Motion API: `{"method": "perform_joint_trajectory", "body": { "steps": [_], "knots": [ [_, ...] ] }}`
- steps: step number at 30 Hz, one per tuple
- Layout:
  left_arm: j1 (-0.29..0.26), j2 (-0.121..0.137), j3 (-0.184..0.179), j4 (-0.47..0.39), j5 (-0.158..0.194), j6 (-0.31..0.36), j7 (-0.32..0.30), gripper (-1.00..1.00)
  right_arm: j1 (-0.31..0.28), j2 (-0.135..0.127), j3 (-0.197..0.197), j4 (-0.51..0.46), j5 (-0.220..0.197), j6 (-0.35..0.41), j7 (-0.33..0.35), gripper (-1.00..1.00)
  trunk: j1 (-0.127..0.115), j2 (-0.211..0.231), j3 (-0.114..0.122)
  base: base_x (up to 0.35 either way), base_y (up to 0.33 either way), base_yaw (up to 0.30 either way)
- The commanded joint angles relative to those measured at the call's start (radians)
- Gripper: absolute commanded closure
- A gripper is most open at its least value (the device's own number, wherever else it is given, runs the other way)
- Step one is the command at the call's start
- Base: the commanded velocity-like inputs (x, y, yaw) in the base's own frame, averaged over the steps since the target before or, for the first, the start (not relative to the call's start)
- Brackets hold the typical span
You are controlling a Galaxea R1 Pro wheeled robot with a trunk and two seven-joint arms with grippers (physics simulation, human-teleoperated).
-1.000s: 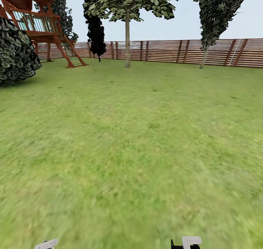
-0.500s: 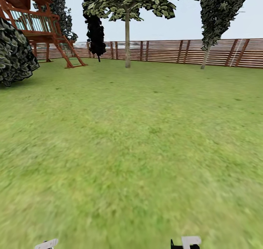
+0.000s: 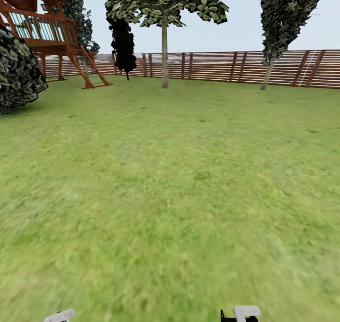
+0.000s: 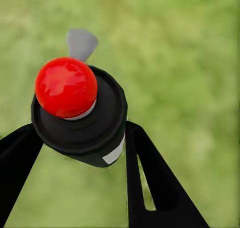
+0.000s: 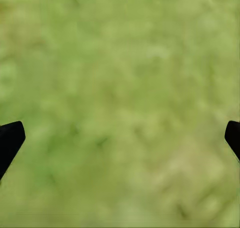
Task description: In the garden, pick up the pesticide atomizer on the floor and spray pesticide onto both trees until each tree trunk is fully covered.
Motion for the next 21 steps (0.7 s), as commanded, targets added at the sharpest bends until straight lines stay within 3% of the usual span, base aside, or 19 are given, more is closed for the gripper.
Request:
{"method": "perform_joint_trajectory", "body": {
  "steps": [1,21],
  "knots": [
    [0.000,0.000,0.000,0.000,0.000,0.000,0.000,1.00,0.000,0.000,0.000,0.000,0.000,0.000,0.000,-1.00,0.000,0.000,0.000,0.341,0.000,0.000],
    [0.000,0.000,0.000,0.000,0.005,0.000,0.001,1.00,0.000,0.000,0.000,0.000,0.000,-0.001,0.000,-1.00,0.000,0.000,0.000,0.341,0.000,0.000]
  ]
}}
